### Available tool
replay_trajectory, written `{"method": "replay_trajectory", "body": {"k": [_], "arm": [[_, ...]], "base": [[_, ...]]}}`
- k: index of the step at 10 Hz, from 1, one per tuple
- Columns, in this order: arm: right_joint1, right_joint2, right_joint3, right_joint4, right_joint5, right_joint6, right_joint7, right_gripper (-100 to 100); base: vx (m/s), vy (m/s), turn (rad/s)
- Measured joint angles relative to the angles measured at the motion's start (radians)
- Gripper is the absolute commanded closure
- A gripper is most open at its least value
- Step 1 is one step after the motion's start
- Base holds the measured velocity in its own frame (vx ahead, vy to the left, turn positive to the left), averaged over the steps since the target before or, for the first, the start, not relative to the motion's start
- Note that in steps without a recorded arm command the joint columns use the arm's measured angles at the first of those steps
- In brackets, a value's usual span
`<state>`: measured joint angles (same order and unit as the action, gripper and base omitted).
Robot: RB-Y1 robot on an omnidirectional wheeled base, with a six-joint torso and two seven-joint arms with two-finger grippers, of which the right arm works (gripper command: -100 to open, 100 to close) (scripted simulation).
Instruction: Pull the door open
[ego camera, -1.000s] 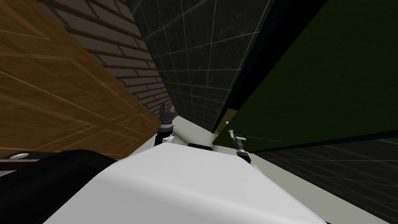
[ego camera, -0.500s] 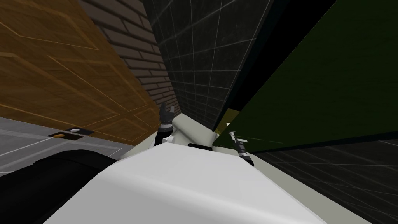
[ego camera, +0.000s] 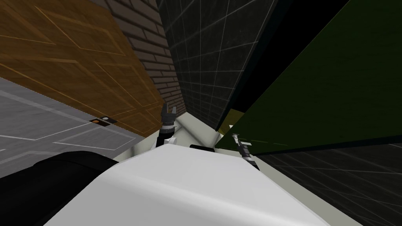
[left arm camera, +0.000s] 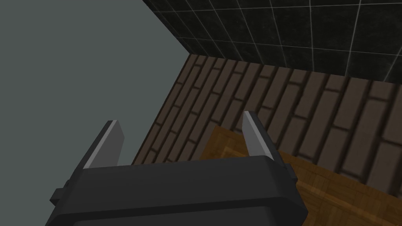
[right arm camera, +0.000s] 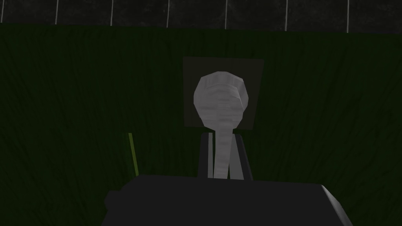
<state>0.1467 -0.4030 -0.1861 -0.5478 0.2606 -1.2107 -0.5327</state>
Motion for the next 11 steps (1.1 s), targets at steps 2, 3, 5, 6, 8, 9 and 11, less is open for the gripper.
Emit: {"method": "replay_trajectory", "body": {"k": [2,3,5,6,8,9,11], "arm": [[-0.003,-0.006,-0.002,0.033,0.003,-0.031,0.001,100],[-0.004,-0.009,-0.003,0.048,0.004,-0.046,0.001,100],[-0.004,-0.008,-0.003,0.056,0.008,-0.055,0.001,100],[-0.004,-0.009,-0.005,0.056,0.010,-0.060,0.000,100],[-0.007,-0.013,-0.008,0.074,0.016,-0.080,-0.002,100],[-0.006,-0.015,-0.010,0.084,0.019,-0.089,-0.002,100],[0.005,-0.019,-0.015,0.082,0.024,-0.097,-0.007,100]], "base": [[-0.166,-0.061,0.141],[-0.079,-0.038,0.050],[-0.169,-0.069,0.188],[-0.232,-0.074,0.157],[-0.215,-0.073,0.153],[-0.188,-0.063,0.175],[-0.206,-0.066,0.165]]}}
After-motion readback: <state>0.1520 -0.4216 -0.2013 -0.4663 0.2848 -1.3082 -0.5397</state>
